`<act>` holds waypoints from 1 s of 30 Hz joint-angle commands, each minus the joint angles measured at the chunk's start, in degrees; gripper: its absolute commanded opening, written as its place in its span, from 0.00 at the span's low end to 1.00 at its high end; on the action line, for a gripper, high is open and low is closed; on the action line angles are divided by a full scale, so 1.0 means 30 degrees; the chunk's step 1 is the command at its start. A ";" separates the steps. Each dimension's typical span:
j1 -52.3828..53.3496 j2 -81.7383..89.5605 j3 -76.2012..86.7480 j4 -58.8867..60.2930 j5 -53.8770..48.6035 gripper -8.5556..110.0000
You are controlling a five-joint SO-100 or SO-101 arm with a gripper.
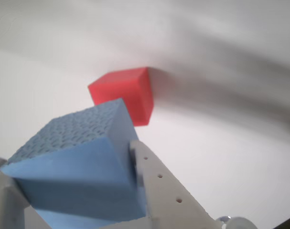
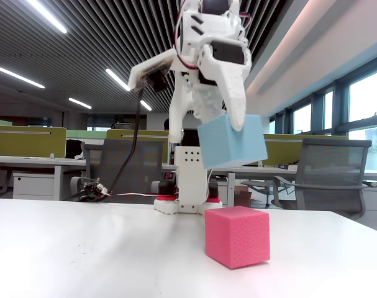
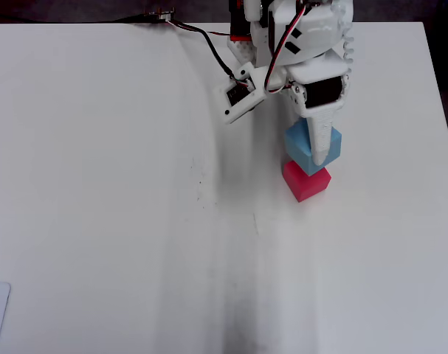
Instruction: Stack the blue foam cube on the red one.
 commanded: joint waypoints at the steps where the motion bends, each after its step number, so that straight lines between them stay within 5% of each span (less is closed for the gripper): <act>1: 0.0029 -0.0146 0.0146 -0.0410 0.0117 0.26; 30: 0.0029 -0.1963 0.2695 -0.3457 0.0176 0.27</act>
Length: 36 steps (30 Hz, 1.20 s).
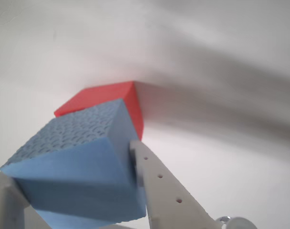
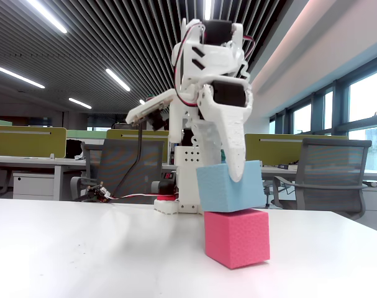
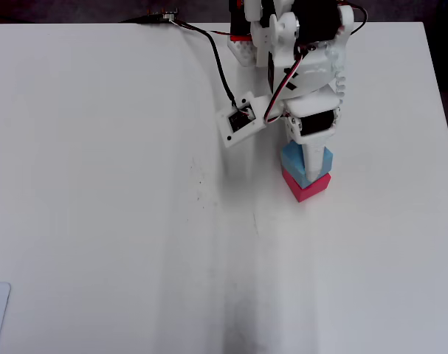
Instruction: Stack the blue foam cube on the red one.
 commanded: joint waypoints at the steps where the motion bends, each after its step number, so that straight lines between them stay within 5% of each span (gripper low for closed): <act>1: 0.0029 0.0059 -0.0117 -0.0088 0.0176 0.27; 36: -0.0146 -0.0293 -0.1055 -0.0205 0.0176 0.40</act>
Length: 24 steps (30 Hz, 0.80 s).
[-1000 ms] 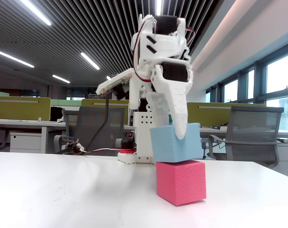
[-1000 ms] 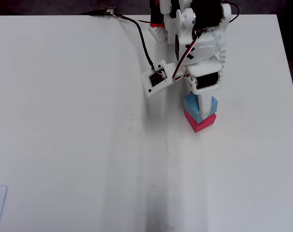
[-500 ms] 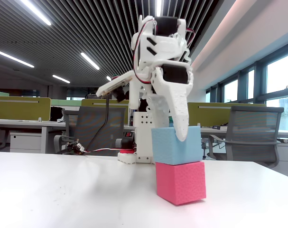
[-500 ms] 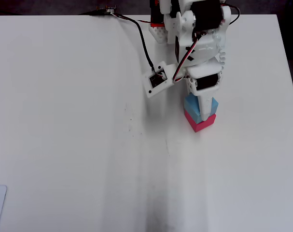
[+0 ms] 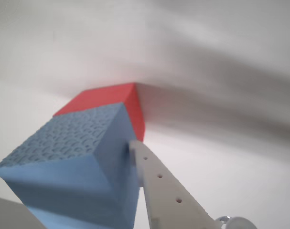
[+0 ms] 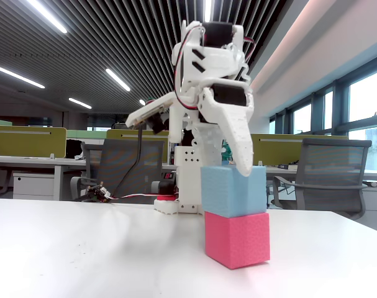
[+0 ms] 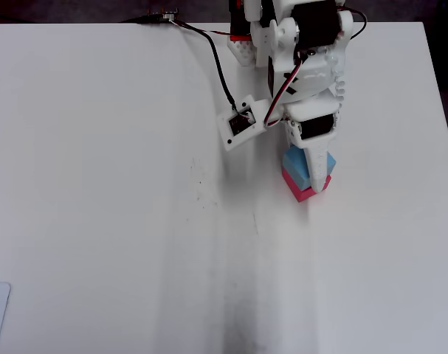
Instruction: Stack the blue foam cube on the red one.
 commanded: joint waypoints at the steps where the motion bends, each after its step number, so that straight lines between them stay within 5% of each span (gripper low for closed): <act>1: -0.0146 0.0205 -0.1113 0.0322 0.0176 0.40; 24: -0.0059 0.6445 -0.1582 0.4043 0.0850 0.38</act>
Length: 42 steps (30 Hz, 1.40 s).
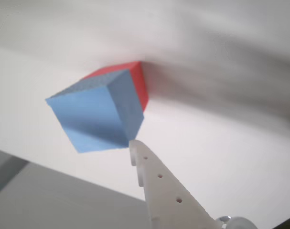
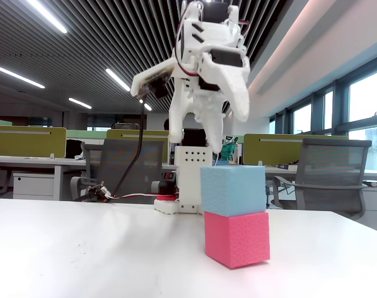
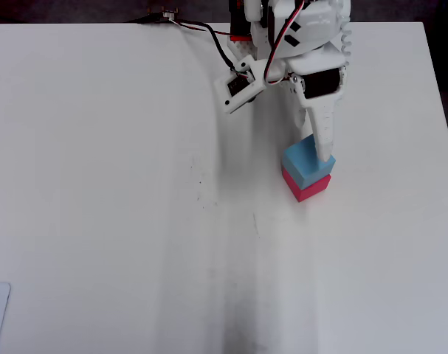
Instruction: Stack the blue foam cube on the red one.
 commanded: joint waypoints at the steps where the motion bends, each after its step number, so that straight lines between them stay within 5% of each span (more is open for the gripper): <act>1: 0.0205 0.1963 -0.0322 0.0234 0.0117 0.37; 42: 0.2754 1.9453 1.2861 -0.3486 0.1670 0.29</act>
